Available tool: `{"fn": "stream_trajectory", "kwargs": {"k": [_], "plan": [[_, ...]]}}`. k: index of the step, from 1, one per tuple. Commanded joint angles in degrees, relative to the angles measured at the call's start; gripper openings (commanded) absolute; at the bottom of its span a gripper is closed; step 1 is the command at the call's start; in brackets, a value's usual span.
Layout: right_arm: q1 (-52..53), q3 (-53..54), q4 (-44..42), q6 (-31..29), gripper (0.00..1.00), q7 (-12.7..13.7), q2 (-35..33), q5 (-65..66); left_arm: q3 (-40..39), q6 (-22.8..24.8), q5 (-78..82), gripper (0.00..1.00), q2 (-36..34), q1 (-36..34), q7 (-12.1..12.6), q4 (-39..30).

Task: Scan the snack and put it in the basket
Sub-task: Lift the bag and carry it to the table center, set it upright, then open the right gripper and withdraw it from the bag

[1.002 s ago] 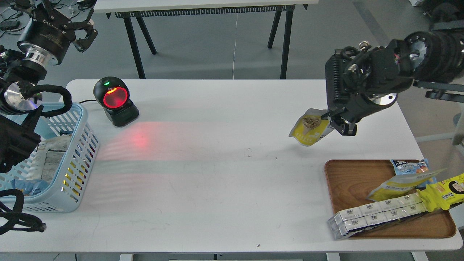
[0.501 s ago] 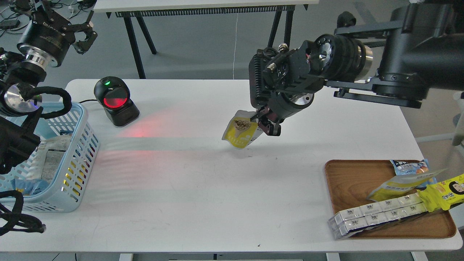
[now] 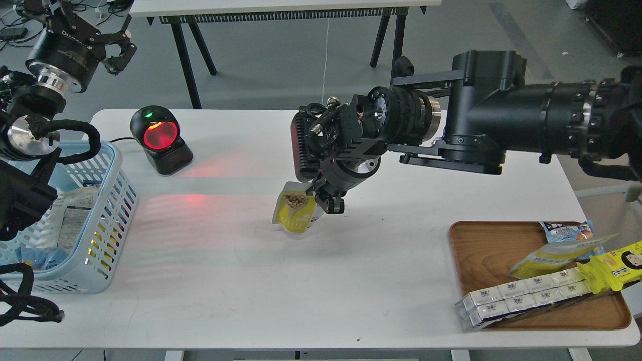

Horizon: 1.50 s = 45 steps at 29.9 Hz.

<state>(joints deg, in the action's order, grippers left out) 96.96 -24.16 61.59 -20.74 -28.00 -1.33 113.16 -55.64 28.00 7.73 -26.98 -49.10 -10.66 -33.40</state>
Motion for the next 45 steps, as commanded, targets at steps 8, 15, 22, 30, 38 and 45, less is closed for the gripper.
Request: {"fn": "stream_trajectory", "kwargs": {"k": [8, 15, 22, 30, 38, 45], "plan": [[-1.25, -0.10, -1.57, 0.00, 0.05, 0.00, 1.33, 0.31, 0.00, 0.00, -0.09, 1.00, 0.00, -0.03, -0.07, 0.00], [-1.25, -0.01, -1.48, 0.09, 0.15, 0.00, 1.33, 0.22, 0.00, 0.00, -0.09, 1.00, 0.09, 0.05, -0.15, 0.00], [-0.11, 2.88, -0.69, -0.09, 0.54, 0.00, 0.89, -0.22, 0.00, 0.00, 0.00, 1.00, 0.00, -0.30, 0.02, -0.09], [-0.46, 11.05, 3.87, -0.09, 0.95, 0.00, -9.64, -3.19, 1.23, 0.00, 0.00, 1.00, 0.18, -1.53, 0.29, -1.41], [-6.42, 21.06, 7.93, 0.27, 0.96, 0.00, -27.39, -20.93, 8.95, 0.00, 2.63, 0.98, -4.39, -4.15, 0.72, -7.91], [-17.50, 32.59, 7.23, -0.44, 0.98, 0.00, -37.68, -41.59, 20.30, 0.00, 17.29, 0.92, -9.66, -12.86, 0.64, -16.15]]}}
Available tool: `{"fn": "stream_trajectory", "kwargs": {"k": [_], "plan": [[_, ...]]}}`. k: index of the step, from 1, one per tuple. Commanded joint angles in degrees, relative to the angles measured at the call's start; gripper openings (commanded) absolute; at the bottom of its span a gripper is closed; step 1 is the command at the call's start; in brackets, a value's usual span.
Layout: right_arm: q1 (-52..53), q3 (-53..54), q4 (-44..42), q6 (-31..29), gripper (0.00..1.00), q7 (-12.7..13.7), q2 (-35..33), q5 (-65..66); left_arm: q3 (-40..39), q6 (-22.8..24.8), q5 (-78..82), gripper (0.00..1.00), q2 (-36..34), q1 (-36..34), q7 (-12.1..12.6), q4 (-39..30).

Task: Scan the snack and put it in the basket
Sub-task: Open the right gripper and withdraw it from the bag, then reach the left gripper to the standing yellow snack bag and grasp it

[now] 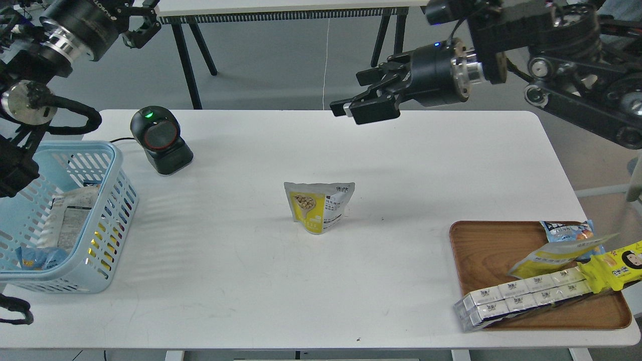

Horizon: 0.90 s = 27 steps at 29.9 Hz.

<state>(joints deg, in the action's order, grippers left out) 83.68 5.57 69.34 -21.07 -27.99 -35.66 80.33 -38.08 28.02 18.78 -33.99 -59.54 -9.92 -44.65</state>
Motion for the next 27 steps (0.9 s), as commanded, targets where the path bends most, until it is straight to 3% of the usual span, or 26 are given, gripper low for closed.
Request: {"fn": "stream_trajectory", "kwargs": {"k": [1, 5, 10, 14, 20, 24, 27], "plan": [[-5.27, 3.04, -0.96, 0.15, 0.98, -0.01, -4.06, -10.87, 2.83, -0.02, 8.62, 0.92, -3.53, -2.77, -0.10, -6.83], [-8.87, 4.44, -4.82, 0.68, 0.98, -0.01, -6.52, -22.19, 2.92, -0.02, 21.44, 0.92, -4.42, -5.05, -0.19, -13.17], [-12.13, 6.56, -14.92, -0.11, 0.99, -0.01, -5.30, -47.85, 2.84, -0.02, 37.88, 0.92, -3.72, -7.25, -0.28, -20.28], [-13.36, 6.91, -24.41, -0.55, 0.99, -0.01, -2.14, -61.67, 2.92, -0.02, 49.92, 0.92, -3.36, -8.14, -0.72, -28.11], [-16.87, 7.96, -40.49, -6.93, 0.99, -0.01, 4.01, -80.03, 2.92, -0.02, 65.83, 0.92, 0.41, -9.98, -1.42, -32.69], [-18.89, 9.10, -48.23, -6.93, 0.99, 1.88, 8.93, -90.85, 5.02, -0.02, 76.73, 0.90, 5.59, -11.12, -3.09, -34.36], [-21.44, 12.95, -51.76, -6.93, 0.99, 4.51, 11.14, -94.65, 11.42, -0.02, 84.73, 0.90, 10.16, -12.52, -3.44, -34.98]]}}
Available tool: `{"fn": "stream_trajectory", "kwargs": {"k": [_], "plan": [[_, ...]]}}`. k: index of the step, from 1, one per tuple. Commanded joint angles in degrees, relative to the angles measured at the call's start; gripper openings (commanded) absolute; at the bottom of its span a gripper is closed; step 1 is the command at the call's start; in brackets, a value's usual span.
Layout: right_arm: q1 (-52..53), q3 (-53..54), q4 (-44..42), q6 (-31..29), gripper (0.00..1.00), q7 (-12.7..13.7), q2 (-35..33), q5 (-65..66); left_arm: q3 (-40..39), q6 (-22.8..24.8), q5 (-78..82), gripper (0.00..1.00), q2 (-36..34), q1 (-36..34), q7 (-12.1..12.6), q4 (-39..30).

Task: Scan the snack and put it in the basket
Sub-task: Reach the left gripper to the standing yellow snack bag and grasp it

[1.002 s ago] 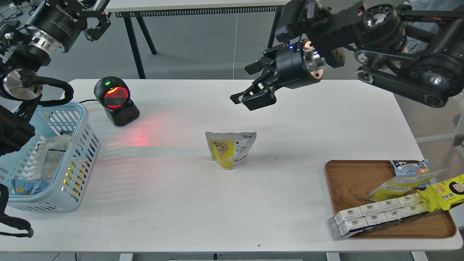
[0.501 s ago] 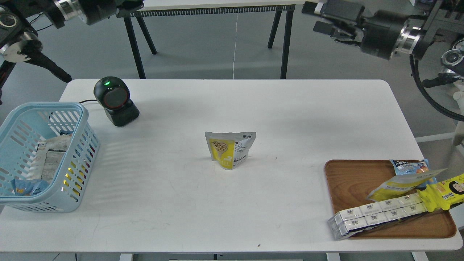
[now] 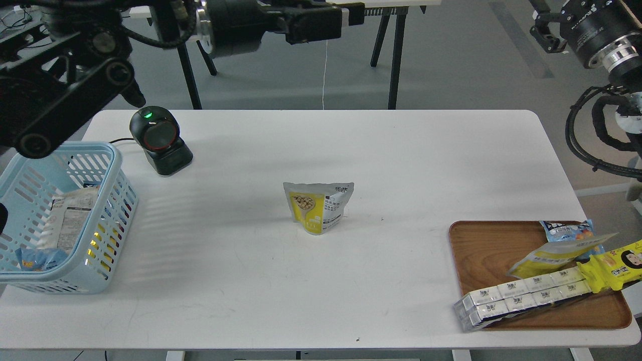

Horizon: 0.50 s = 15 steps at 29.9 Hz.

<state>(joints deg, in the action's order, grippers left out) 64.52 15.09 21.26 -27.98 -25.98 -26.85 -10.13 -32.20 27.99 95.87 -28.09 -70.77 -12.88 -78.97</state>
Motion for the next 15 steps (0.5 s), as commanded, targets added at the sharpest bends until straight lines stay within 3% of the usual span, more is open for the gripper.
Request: {"fn": "stream_trajectory", "kwargs": {"k": [1, 5, 8, 10, 15], "plan": [[-3.07, 5.54, -4.29, -0.02, 0.99, 3.90, 2.85, -4.98, 7.57, 0.01, 9.14, 0.90, 5.23, -1.56, -0.74, -0.66], [-8.69, 18.01, -4.56, -0.02, 0.99, 11.81, 4.96, -7.09, 13.73, 0.01, 13.62, 0.90, 6.47, -1.47, -1.70, -0.92], [-12.21, 26.64, -4.12, -0.02, 0.99, 15.86, 6.37, -7.09, 17.86, 0.01, 21.08, 0.90, 6.47, -1.30, -1.97, -1.01], [-13.89, 28.85, -4.04, -0.02, 0.99, 17.01, 6.98, -7.01, 21.37, 0.01, 25.75, 0.90, 6.56, -1.03, -2.67, -1.01], [-14.33, 28.77, -3.77, -0.02, 1.00, 17.10, 7.69, -6.83, 28.06, 0.01, 29.13, 0.90, 8.31, -1.03, -2.76, 1.44]]}}
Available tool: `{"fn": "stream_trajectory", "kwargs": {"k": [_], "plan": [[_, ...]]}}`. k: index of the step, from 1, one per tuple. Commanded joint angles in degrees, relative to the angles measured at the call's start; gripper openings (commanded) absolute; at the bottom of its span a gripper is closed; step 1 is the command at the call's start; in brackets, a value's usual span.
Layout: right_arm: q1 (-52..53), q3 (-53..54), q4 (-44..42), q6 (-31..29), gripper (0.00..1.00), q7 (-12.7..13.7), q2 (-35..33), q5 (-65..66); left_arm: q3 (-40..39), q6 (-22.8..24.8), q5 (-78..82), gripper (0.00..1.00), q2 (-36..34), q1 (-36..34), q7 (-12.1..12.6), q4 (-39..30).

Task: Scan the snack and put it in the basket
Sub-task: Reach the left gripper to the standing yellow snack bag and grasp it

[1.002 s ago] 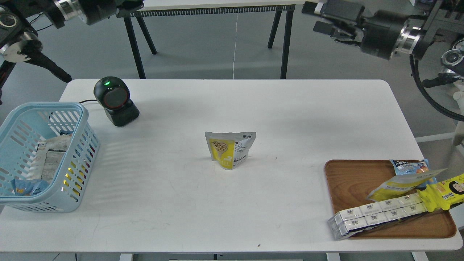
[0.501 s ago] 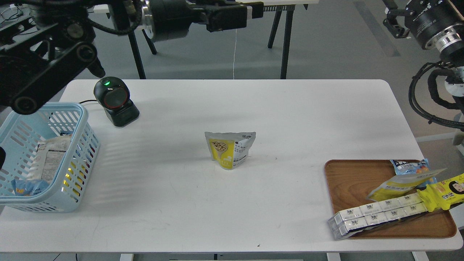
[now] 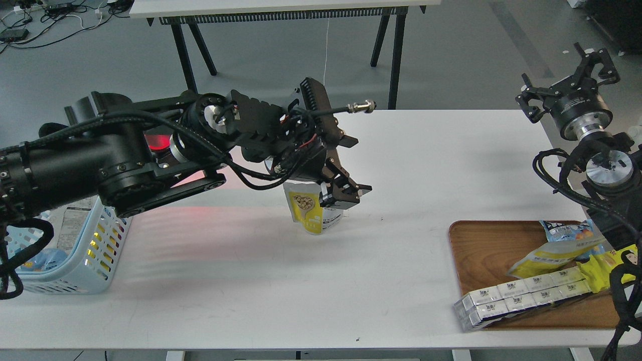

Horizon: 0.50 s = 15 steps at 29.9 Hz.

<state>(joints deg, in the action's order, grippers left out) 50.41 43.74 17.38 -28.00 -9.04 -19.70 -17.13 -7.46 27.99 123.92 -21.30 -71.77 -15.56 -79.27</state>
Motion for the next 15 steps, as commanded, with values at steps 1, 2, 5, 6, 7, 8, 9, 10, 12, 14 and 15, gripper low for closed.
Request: {"fn": "stream_trajectory", "kwargs": {"k": [1, 2, 5, 6, 7, 8, 9, 10, 12, 14, 15], "plan": [[-0.22, 0.12, 0.11, 0.00, 1.00, 0.16, 0.98, 0.16, 3.67, 0.01, 1.08, 0.90, 2.04, 0.05, -0.08, 2.53], [-0.22, 0.12, 0.11, 0.00, 1.00, 0.16, 1.24, 0.16, 3.77, 0.01, 1.08, 0.90, 2.31, 0.23, -0.08, 3.15], [-0.22, 0.21, 0.46, 0.00, 1.00, 0.07, 2.47, 0.25, 3.85, 0.01, 1.08, 0.85, 1.88, 1.02, -0.26, 4.12], [-0.22, 0.12, 0.46, 0.00, 1.00, 0.07, 3.00, 0.34, 3.85, 0.01, 1.08, 0.83, 1.79, 1.19, -0.69, 4.12], [-0.14, 0.12, 0.46, 0.00, 1.00, 0.07, 3.35, 0.34, 3.85, 0.01, 1.08, 0.80, 1.70, 1.28, -1.04, 4.12], [-0.13, 0.12, 0.46, 0.00, 1.00, 0.07, 3.70, 0.34, 3.85, 0.01, 1.08, 0.76, 1.52, 1.37, -1.13, 4.12], [-0.05, 0.21, 0.46, 0.00, 1.00, -0.02, 3.97, 0.34, 3.94, 0.01, 1.08, 0.74, 1.35, 1.55, -1.14, 4.12], [-0.05, 0.21, 0.46, 0.00, 1.00, -0.02, 4.15, 0.34, 4.12, 0.01, 1.08, 0.72, 0.91, 1.90, -1.14, 4.12], [0.04, 0.21, 0.46, 0.00, 1.00, -0.10, 4.58, 0.34, 4.12, 0.01, 1.08, 0.69, -0.23, 2.51, -1.14, 4.12], [0.04, 0.21, 0.46, 0.00, 1.00, -0.19, 4.68, 0.34, 4.12, 0.01, 1.08, 0.66, -0.76, 2.78, -1.14, 4.12], [0.13, 0.21, 0.46, 0.00, 1.00, -0.19, 4.68, 0.34, 4.12, 0.01, 1.08, 0.62, -0.85, 2.87, -1.14, 4.12]]}}
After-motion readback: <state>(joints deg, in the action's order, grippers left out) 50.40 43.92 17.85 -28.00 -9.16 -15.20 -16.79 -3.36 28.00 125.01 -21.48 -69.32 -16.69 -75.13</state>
